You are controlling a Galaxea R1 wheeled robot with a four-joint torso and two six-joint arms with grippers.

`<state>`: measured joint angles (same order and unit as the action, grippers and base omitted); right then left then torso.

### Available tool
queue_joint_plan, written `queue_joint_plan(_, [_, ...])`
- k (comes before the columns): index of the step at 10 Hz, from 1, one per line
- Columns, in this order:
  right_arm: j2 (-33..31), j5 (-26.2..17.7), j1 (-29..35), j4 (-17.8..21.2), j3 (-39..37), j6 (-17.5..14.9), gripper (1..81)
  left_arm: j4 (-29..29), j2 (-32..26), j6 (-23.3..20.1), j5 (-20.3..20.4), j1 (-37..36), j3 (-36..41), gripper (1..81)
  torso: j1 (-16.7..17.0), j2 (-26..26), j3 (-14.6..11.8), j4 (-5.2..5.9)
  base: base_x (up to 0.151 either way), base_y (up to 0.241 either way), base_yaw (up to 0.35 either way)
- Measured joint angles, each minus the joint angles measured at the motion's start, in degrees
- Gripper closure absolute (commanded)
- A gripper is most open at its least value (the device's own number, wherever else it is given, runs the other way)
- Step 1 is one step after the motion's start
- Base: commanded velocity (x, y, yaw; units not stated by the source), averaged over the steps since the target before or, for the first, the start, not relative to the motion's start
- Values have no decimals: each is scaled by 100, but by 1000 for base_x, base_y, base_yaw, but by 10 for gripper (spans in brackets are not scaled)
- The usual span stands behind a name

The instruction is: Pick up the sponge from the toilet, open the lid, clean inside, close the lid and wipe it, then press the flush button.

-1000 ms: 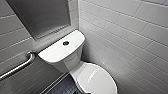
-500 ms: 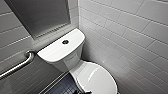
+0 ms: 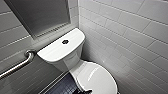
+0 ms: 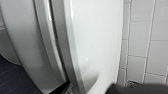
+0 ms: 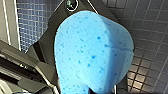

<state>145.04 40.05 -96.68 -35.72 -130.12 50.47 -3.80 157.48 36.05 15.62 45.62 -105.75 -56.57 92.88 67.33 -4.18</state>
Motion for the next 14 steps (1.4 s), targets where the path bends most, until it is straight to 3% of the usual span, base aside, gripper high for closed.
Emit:
queue_joint_plan(2, [0, 0, 0, 0, 0, 0, 811, -5, 40, 6, 26, 9, -80, 10, 2, 0, 0, 0, 0, 0, 0])
queue_joint_plan(7, [0, 0, 2, 2, 22, 145, 811, -311, 644, 33, 736, 208, -918, 10, 2, 0, -2, 0, 0, 0, 0])
queue_joint_plan(9, [0, 0, 5, 2, 22, 149, 811, -350, 652, 160, 784, 221, -946, 10, 2, 2, -2, 0, 0, 0, 0])
queue_joint_plan(14, [7, 0, 95, -2, 49, 146, 811, -79, 328, 435, 310, 88, -265, 10, 2, 0, -2, 0, 0, 0, 0])
